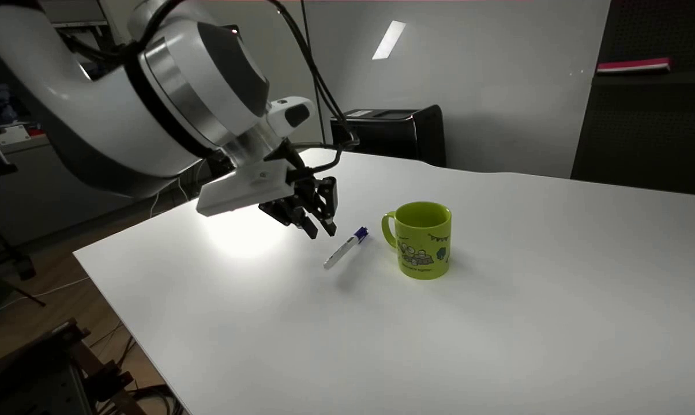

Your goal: Take the marker from the green cup and place it on the table

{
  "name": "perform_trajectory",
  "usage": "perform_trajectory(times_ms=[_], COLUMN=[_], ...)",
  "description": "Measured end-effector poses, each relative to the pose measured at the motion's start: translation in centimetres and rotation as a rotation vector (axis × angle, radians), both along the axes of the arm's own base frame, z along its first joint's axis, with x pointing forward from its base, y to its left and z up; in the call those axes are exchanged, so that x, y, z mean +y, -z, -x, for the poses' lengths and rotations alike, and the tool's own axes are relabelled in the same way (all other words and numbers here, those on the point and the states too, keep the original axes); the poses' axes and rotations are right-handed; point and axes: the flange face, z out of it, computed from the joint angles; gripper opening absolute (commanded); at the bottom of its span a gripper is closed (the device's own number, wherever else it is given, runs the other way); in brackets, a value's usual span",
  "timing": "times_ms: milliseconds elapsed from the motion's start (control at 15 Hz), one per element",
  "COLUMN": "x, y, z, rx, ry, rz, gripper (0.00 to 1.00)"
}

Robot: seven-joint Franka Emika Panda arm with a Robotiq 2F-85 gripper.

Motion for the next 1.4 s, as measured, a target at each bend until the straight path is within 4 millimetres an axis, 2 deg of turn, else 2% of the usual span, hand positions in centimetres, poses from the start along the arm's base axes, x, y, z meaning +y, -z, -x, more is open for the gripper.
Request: perform_trajectory(times_ms=[267, 333, 467, 600, 733, 1200, 1400], x=[0.9, 1.1, 1.5, 1.3, 0.4, -3.9, -5.2], y=[2.6, 3.1, 4.0, 3.8, 2.2, -7.0, -9.0], z=[1.0, 1.3, 2.0, 2.1, 1.4, -3.9, -5.0], rx=[0.032, 0.048, 0.105, 0.166, 0.220, 0.216, 0.194], ry=[0.017, 0.022, 0.038, 0.075, 0.125, 0.407, 0.500], rz=[0.027, 0.031, 0.052, 0.074, 0.086, 0.037, -0.012], gripper=[0.94, 0.98, 1.00, 1.00, 1.00, 1.00, 1.00])
